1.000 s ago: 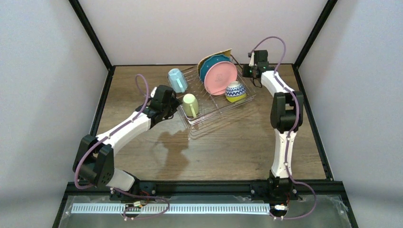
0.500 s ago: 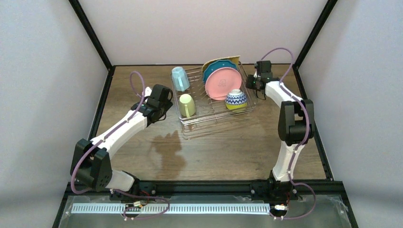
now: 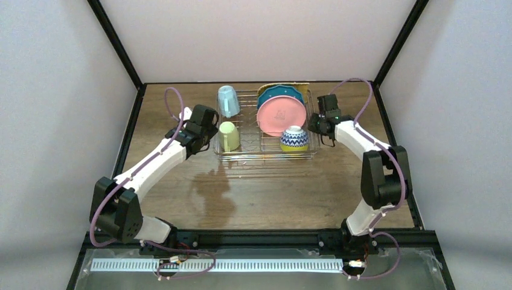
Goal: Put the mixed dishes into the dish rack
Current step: Adjust the dish rack at the center of the board, then reset both arms
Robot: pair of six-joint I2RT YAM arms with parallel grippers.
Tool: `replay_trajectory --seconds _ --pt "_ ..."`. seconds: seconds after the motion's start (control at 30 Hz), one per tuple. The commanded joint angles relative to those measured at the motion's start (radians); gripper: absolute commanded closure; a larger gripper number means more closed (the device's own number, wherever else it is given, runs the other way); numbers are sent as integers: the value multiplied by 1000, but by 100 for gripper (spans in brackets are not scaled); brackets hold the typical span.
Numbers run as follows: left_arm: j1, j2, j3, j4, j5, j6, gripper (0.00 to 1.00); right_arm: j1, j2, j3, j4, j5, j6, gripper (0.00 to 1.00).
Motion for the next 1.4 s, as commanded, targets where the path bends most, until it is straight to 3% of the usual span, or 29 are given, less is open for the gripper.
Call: replay_trajectory --seconds 0.0,0.27,0.53,0.9,1.0,1.2,1.37 --pt "9 9 21 -29 -27 30 0 37 -69 -77 -89 13 77 76" --pt "8 -3 -3 -37 -20 40 0 37 -137 -138 -88 27 82 69" --pt "9 -47 -16 -52 -35 41 0 37 -157 -119 -90 12 71 36" --pt "10 -118 37 -106 -55 89 0 37 -219 11 -159 11 -1 15" --pt "12 -136 86 -135 -77 130 0 38 -241 65 -176 -2 -40 1" --pt "18 -186 181 -158 -183 248 0 37 -318 116 -169 18 -129 1" --pt "21 -212 187 -81 -299 342 0 38 -357 99 -176 83 -179 1"
